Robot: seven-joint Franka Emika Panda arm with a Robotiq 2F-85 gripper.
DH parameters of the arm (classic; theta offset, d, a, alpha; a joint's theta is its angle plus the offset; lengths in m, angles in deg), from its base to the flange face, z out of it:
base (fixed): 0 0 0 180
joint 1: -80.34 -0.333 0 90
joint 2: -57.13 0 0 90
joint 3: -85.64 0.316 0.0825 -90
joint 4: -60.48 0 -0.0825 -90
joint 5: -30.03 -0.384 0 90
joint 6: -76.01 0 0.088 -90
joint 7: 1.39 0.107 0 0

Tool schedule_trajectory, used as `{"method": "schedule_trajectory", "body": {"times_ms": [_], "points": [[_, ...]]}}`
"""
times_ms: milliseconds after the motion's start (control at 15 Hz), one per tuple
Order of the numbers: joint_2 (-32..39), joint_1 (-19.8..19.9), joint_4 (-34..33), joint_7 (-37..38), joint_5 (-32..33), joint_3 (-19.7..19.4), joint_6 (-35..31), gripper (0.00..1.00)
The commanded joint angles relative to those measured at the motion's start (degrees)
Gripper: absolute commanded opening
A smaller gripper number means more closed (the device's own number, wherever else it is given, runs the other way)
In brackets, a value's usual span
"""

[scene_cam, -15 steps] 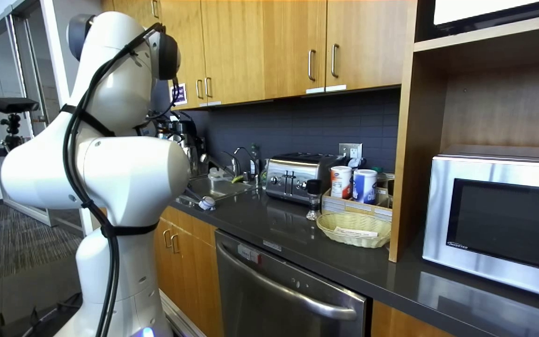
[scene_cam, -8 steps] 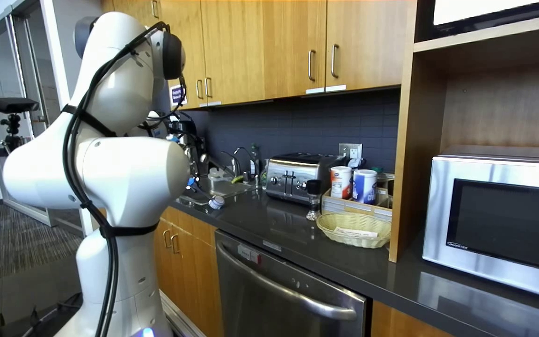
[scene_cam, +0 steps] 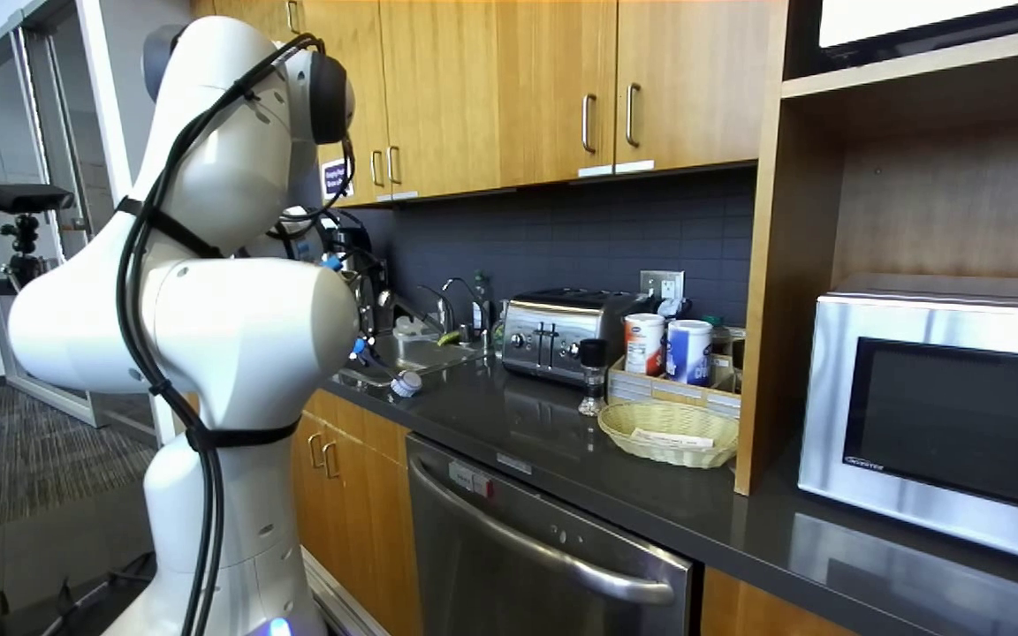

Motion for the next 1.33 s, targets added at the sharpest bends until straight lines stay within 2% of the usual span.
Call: {"method": "schedule_trajectory", "body": {"times_ms": [0,733,1267], "points": [[-3.8,1.0,3.4,1.1,-2.2,0.0,0.0,0.06],[-9.0,5.8,8.1,2.7,-2.8,0.4,0.1,0.06],[-7.1,4.8,7.7,0.8,-1.4,2.5,2.3,0.06]]}}
